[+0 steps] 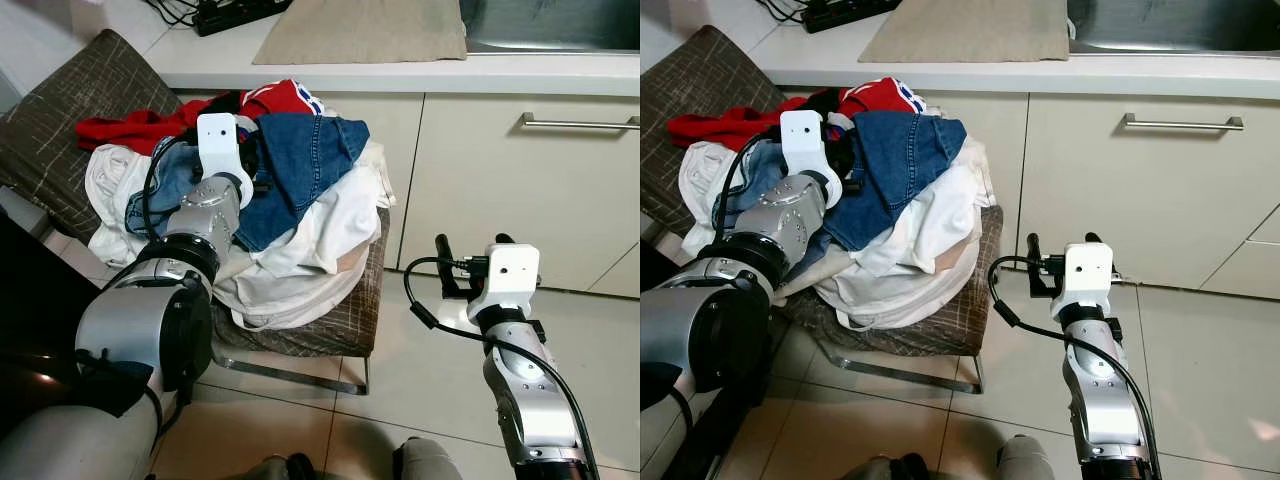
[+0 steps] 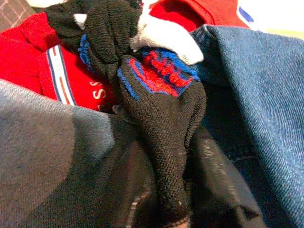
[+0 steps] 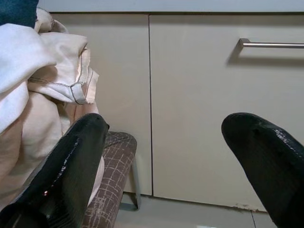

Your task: Clothes washing

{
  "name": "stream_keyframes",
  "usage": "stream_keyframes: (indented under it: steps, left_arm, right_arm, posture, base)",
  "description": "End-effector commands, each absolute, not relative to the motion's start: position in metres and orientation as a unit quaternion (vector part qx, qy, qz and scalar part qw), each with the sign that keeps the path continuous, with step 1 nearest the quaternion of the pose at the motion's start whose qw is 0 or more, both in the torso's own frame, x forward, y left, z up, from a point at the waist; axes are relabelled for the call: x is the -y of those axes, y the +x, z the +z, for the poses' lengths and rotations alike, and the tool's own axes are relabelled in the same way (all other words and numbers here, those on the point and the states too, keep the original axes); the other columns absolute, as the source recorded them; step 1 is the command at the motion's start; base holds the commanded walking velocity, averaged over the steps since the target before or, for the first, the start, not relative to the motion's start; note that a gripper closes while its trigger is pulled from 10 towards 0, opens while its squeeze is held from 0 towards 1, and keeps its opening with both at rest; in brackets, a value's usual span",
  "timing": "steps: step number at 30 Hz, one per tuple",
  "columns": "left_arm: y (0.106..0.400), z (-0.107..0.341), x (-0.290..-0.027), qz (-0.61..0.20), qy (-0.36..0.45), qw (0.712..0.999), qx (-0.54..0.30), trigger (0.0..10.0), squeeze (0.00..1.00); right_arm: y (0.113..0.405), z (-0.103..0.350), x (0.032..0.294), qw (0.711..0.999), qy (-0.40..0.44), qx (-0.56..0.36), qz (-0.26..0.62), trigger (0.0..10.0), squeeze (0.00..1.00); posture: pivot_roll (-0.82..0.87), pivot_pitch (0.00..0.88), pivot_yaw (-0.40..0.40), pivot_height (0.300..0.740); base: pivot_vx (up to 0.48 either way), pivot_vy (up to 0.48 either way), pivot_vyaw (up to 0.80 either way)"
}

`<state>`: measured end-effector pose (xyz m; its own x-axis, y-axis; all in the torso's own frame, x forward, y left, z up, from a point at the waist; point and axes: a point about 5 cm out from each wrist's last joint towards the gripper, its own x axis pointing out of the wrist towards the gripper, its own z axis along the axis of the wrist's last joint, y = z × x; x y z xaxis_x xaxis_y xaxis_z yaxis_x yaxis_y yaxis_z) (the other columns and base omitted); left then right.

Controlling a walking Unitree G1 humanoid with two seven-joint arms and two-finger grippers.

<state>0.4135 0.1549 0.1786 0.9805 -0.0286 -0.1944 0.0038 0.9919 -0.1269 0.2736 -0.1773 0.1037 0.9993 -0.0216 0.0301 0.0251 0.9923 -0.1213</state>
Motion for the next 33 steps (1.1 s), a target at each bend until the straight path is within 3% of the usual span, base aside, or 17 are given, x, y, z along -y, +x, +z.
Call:
stream_keyframes:
  steps: [1,21,27,28,29,30,33]
  left_arm:
    - [0.415,0.184,-0.156,-0.008,-0.086,0.992,-0.09,0.0,0.0]
    - [0.425,0.264,-0.147,-0.089,-0.059,0.99,0.086,0.0,0.0]
    - [0.425,0.251,-0.142,-0.1,0.007,0.994,0.049,0.0,0.0]
    - [0.423,0.238,-0.137,-0.105,0.027,0.994,0.027,10.0,0.0]
    - [0.423,0.238,-0.137,-0.105,0.027,0.994,0.027,10.0,0.0]
    - [0.423,0.235,-0.135,-0.108,0.02,0.994,0.022,10.0,1.0]
    - [0.422,0.227,-0.131,-0.109,0.005,0.994,0.007,10.0,1.0]
  right_arm:
    - [0.276,0.105,0.173,0.998,-0.056,0.017,-0.003,10.0,0.0]
    - [0.286,0.103,0.169,0.998,-0.06,0.018,0.014,10.0,0.0]
    - [0.289,0.102,0.166,0.998,-0.06,0.018,0.019,10.0,0.0]
    - [0.289,0.101,0.166,0.998,-0.06,0.017,0.019,10.0,0.0]
    - [0.289,0.101,0.166,0.998,-0.06,0.017,0.019,10.0,0.0]
    - [0.288,0.101,0.166,0.998,-0.059,0.017,0.019,10.0,0.0]
    - [0.287,0.1,0.166,0.998,-0.059,0.016,0.018,10.0,0.0]
  posture:
    - [-0.32,0.082,0.125,0.74]
    - [-0.28,0.034,0.108,0.74]
    - [-0.28,0.035,0.107,0.74]
    - [-0.28,0.035,0.107,0.74]
    - [-0.28,0.035,0.107,0.74]
    - [-0.28,0.041,0.109,0.74]
    - [-0.29,0.047,0.113,0.74]
  base:
    - [0.0,0.0,0.0]
    - [0.0,0.0,0.0]
    - [0.0,0.0,0.0]
    - [0.0,0.0,0.0]
    - [0.0,0.0,0.0]
    - [0.0,0.0,0.0]
    - [0.0,0.0,0.0]
